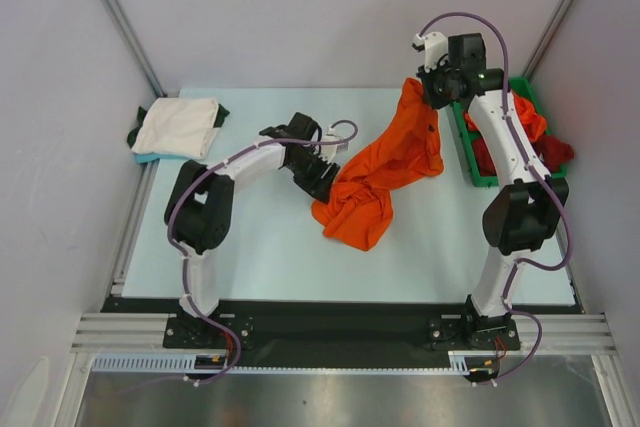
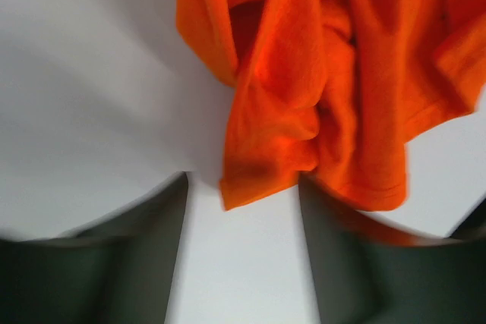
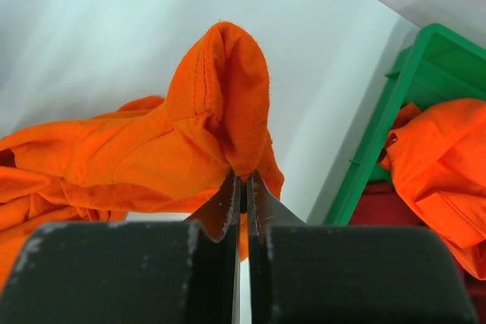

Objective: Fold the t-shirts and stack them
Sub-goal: Flatten the tshirt out

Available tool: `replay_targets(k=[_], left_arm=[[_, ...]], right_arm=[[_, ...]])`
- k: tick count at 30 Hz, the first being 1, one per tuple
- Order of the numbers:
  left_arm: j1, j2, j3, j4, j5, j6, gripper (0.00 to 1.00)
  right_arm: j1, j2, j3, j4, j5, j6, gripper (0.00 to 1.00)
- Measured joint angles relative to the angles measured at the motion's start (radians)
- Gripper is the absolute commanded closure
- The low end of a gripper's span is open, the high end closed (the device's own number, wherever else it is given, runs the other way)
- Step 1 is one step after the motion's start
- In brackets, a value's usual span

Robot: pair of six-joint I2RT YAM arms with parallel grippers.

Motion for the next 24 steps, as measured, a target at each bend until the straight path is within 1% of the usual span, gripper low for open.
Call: replay_targets(k=[2,3,7,11,14,17,19,22,24], left_arm=[[0.0,0.024,0.025,-0.019,0.037,0.003,0.93],[0.0,0.034,0.037,-0.024,0.047,0.0,1.0],[0.003,0.048,0.082,-0.046,0.049,0.022,1.0],[0.024,0.03,0.135,-0.06,-0.028,0.053,1.0],[0.077,-0.044,0.148,-0.056,-0.095,0.097,1.0],[0.143,-0.211,0.114,-0.014,-0.133,0.142,1.0],[0.164,-0.367,0.086,0.008,-0.163,0.171,0.99],[0.131,-0.552,0.068,0.003,-0.163,0.201,1.0],[0.105,-0.649,0.031,-0.014,-0.146,0.217,1.0]], right_arm=[[-0.003,0.0,0.0,0.001,-0.001,0.006,1.0],[-0.005,0.0,0.0,0.002,-0.002,0.01,1.0],[-0.007,0.005,0.001,0.008,-0.001,0.016,1.0],[-0.008,0.02,0.031,0.006,0.002,0.018,1.0],[-0.009,0.025,0.086,0.002,0.005,0.024,1.0],[-0.014,0.018,0.14,0.015,-0.013,0.044,1.0],[-0.016,-0.007,0.146,0.022,-0.026,0.055,1.0],[-0.015,-0.065,0.131,0.024,-0.035,0.061,1.0],[-0.012,-0.146,0.058,0.028,-0.042,0.06,1.0]])
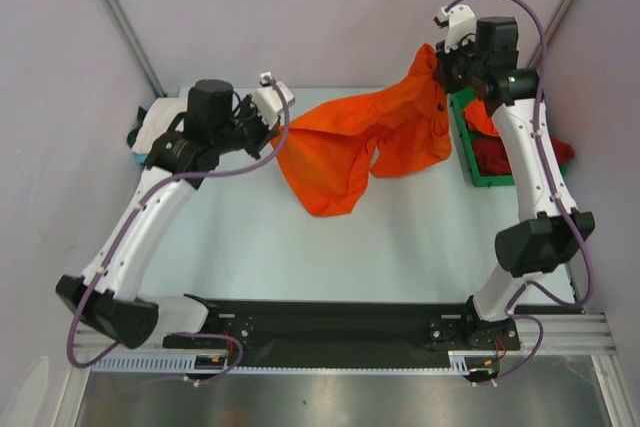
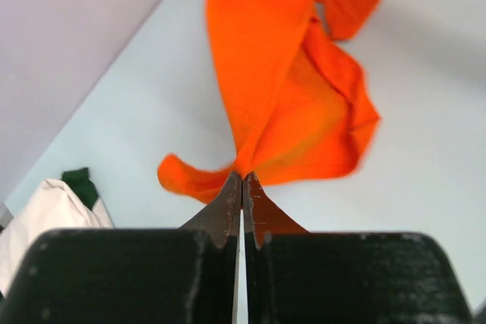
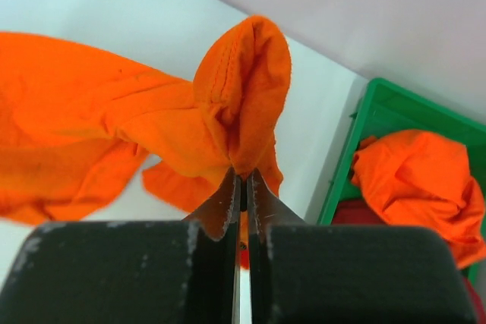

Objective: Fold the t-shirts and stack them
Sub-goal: Flatten the tshirt out

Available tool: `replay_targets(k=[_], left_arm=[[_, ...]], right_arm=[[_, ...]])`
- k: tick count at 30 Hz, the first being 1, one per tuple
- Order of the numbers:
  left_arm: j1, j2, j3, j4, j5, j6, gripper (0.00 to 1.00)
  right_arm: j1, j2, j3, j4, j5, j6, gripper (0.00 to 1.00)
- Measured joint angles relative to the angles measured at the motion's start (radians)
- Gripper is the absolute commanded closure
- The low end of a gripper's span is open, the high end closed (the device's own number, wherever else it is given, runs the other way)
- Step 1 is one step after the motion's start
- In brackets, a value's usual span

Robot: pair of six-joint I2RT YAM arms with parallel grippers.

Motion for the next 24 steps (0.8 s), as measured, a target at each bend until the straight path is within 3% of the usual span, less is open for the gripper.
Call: replay_targets(k=[4,7,10,14,19,24], left_arm=[[-0.02,-0.136,-0.204,-0.054,0.013,0.015,1.0],[-0.021,-0.145,-0.317,-0.126,-0.005,0.024,1.0],[-0.022,-0.145,-0.351,-0.155,-0.053,0.035,0.99],[-0.021,-0.152,-0.345,-0.075,-0.148,0.077,1.0],[0.025,-0.016,-0.264,0.045,-0.216,0.129,0.99],[0.11,0.254,-0.187,0.143,-0.245,0.144,1.0]], right_arm=[[0.015,-0.172,-0.178,-0.014,-0.016,-0.003,1.0],[0.027,-0.229,-0.236,-0.034,-0.038,-0.005,1.0],[0.049,-0.278,-0.292,-0.058,-0.053,-0.008,1.0],[0.059,-0.28,-0.295,-0.049,-0.058,-0.005,1.0],[0.01,-0.196,-0.253,-0.021,-0.067,0.009,1.0],[-0.077,-0.042,-0.257,0.014,-0.07,0.031,1.0]])
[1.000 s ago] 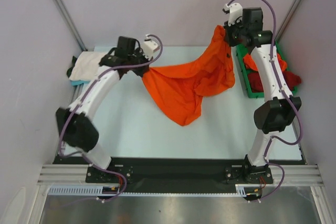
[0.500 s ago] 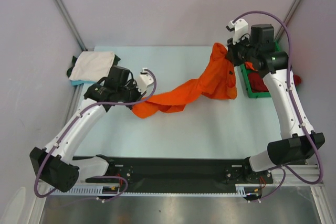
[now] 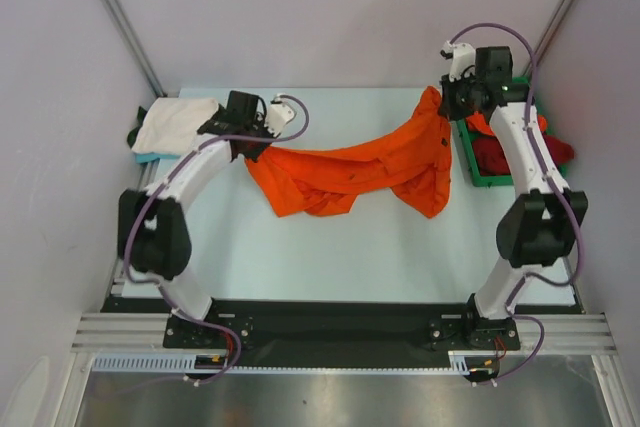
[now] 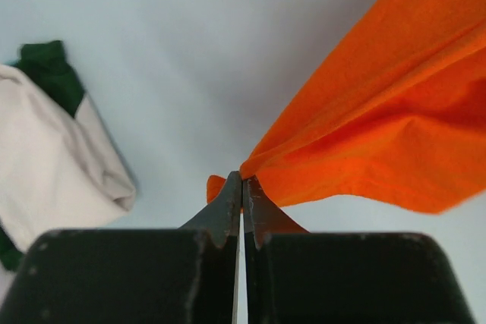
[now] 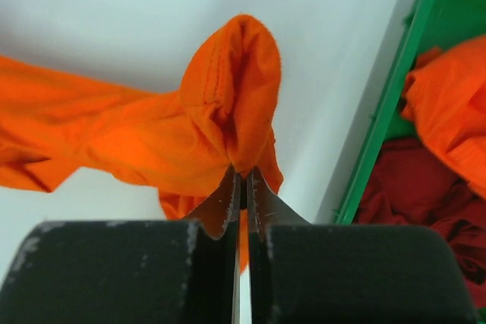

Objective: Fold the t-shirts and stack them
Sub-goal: Flatten the tshirt out

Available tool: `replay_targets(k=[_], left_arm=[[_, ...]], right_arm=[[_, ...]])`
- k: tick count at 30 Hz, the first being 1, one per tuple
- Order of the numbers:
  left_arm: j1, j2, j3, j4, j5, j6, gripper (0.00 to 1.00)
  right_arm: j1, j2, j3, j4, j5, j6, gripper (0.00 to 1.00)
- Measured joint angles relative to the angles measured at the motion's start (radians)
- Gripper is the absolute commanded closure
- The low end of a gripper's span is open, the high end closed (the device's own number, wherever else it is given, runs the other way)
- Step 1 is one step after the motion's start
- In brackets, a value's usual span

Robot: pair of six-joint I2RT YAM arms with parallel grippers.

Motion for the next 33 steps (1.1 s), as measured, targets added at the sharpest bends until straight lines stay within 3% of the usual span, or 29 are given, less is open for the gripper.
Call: replay_targets(k=[7,8,10,11,14,17,20,24,29,33], left_arm=[[0.035,0.409,0.269,-0.013,0.03,-0.09,1.0],[0.037,0.45,0.314,-0.021,0.038,-0.102,0.92],[0.039,0.512,0.385,-0.026,0.054,-0.121,0.64],[0.04,0.536,0.417,-0.026,0.056,-0.135,0.36],[0.047,0.579,0.484,-0.031,0.055,-0.182,0.24],[0.07,0.591,0.513,-0.033,0.058,-0.21,0.22],[0.114,0.597,0.536,-0.063,0.095,-0.23,0.3],[0.205,0.689,0.678,-0.146,0.225,-0.282,0.37],[0.299,0.742,0.686,-0.222,0.385,-0.325,0.42],[0.313,0.777,0.686,-0.257,0.483,-0.349,0.43]], right_arm=[[-0.039,0.298,0.068,-0.005,0.019,0.003,1.0],[-0.039,0.325,0.085,-0.008,0.021,0.003,1.0],[-0.036,0.381,0.138,-0.015,0.027,0.003,1.0],[-0.034,0.401,0.162,-0.016,0.031,0.003,1.0],[-0.026,0.428,0.218,-0.014,0.044,0.003,1.0],[-0.016,0.431,0.242,-0.01,0.054,0.003,1.0],[0.002,0.431,0.245,-0.003,0.063,0.002,1.0],[0.04,0.432,0.245,-0.003,0.074,-0.011,1.0],[0.089,0.432,0.245,-0.003,0.093,-0.026,1.0],[0.119,0.432,0.245,-0.005,0.106,-0.039,1.0]])
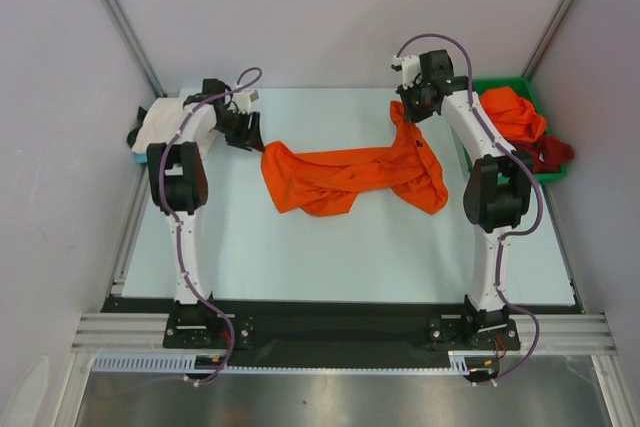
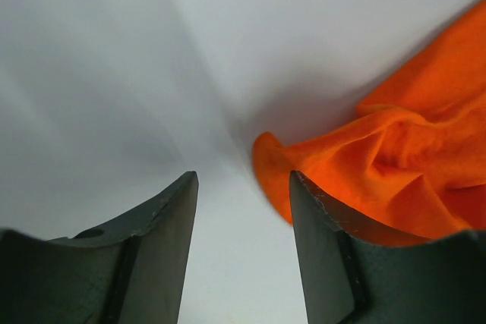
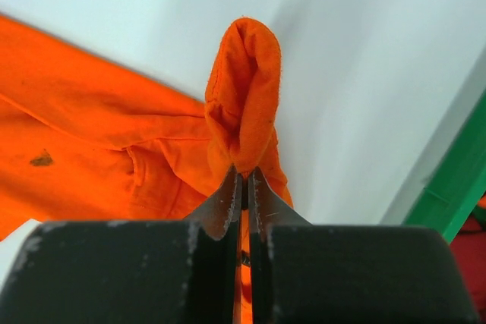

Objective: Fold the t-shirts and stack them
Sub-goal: Flatten the tshirt out

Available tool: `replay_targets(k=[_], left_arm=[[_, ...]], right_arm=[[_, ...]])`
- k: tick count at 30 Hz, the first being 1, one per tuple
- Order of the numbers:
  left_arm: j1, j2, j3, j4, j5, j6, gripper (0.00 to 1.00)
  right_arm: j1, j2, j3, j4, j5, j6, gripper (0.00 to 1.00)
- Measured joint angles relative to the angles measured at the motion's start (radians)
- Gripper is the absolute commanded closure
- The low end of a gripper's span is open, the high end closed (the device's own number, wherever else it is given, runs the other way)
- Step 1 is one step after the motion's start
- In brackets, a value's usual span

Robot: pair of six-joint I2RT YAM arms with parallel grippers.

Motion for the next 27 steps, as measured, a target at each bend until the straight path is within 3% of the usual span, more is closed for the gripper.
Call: replay_targets(k=[8,17,27], left_arm=[[-0.019,0.045,0.004,-0.013,0.12,-0.031,0.49],[-0.019,0.075,0.044,-0.01,0.145,-0.037,0.49],[-0.028,0.111,0.095,0.001,0.148,-0.035,0.63]], right_arm=[[0.026,0.0,0.0,0.0,0.038,-0.018,1.0],[0.042,0.0,-0.011,0.0,0.069,-0.033,1.0],[0.061,0.0,-0.012,0.003,0.087,-0.041,1.0]])
